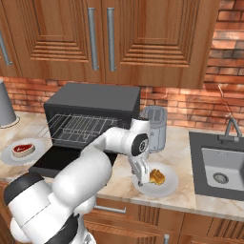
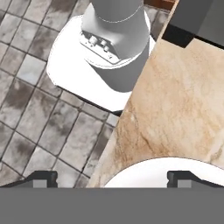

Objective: Open the toaster oven door. Place the bread on the top rack in the toaster oven and place the steak on the bottom rack.

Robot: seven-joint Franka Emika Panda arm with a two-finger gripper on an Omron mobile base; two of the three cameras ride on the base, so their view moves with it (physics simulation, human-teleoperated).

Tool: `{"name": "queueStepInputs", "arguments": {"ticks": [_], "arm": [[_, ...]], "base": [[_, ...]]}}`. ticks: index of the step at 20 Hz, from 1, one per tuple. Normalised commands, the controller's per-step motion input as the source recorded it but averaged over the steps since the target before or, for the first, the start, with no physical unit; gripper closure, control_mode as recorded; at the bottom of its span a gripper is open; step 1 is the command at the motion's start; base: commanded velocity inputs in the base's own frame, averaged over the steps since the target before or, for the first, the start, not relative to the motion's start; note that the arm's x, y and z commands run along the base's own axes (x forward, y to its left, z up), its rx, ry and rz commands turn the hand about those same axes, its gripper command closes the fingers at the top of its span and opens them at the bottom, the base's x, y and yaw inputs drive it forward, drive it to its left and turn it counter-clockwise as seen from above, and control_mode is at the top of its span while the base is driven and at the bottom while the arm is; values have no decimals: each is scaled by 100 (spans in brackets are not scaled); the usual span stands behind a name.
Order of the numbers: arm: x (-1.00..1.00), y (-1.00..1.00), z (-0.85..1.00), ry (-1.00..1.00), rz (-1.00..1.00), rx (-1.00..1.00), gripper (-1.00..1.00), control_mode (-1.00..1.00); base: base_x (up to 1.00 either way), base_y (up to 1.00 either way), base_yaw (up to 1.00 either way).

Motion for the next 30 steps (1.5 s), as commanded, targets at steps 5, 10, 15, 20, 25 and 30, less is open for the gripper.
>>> {"name": "queueStepInputs", "arguments": {"ticks": [5, 10, 15, 20, 25, 30], "arm": [[33, -24, -18, 0, 3, 4, -100, -100], [33, -9, -22, 0, 3, 2, -100, -100], [18, -13, -27, 0, 3, 3, -100, -100], [14, -33, -26, 0, 2, 5, -100, -100], [26, -7, -25, 0, 0, 2, -100, -100], [33, 0, -13, 0, 0, 2, -100, -100]], "base": [[0, 0, 0], [0, 0, 0], [0, 0, 0], [0, 0, 0], [0, 0, 0], [0, 0, 0]]}}
